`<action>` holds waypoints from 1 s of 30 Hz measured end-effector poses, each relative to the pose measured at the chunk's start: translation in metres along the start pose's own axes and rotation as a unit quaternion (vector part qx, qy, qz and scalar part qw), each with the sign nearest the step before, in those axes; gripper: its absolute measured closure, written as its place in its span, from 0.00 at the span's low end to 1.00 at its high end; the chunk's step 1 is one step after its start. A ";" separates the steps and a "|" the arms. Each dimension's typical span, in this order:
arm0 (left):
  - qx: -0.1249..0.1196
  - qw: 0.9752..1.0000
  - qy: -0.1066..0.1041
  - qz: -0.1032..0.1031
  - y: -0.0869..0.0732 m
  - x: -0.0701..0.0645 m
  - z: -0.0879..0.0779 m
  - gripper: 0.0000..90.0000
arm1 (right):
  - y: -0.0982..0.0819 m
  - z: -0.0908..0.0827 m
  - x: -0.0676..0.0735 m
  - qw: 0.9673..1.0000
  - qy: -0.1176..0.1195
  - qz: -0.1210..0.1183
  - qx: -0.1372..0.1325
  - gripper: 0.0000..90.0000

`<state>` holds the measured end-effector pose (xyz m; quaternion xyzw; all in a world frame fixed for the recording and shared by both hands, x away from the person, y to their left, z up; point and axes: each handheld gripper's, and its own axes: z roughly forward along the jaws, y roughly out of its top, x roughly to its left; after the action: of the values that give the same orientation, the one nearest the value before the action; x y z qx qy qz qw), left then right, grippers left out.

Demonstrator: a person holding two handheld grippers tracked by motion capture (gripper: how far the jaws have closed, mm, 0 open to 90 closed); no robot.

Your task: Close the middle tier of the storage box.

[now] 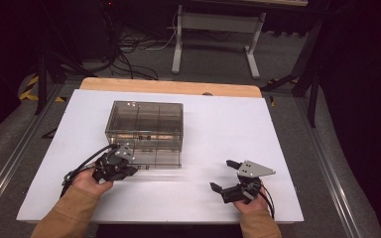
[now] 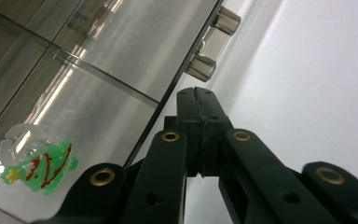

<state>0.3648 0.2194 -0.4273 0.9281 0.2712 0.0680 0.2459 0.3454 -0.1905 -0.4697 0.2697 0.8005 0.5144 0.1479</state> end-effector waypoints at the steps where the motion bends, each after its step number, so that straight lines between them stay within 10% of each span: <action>1: -0.001 1.000 -0.001 -0.001 0.000 0.000 0.000 1.00 | 0.000 0.000 0.000 1.000 0.000 0.000 0.000 0.00; 30: -0.043 0.998 0.027 -0.028 0.008 0.010 -0.007 1.00 | 0.000 0.000 0.000 1.000 0.000 -0.001 0.001 0.00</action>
<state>0.3758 0.2217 -0.4171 0.9066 0.3005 0.0980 0.2795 0.3456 -0.1904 -0.4698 0.2694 0.8011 0.5136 0.1482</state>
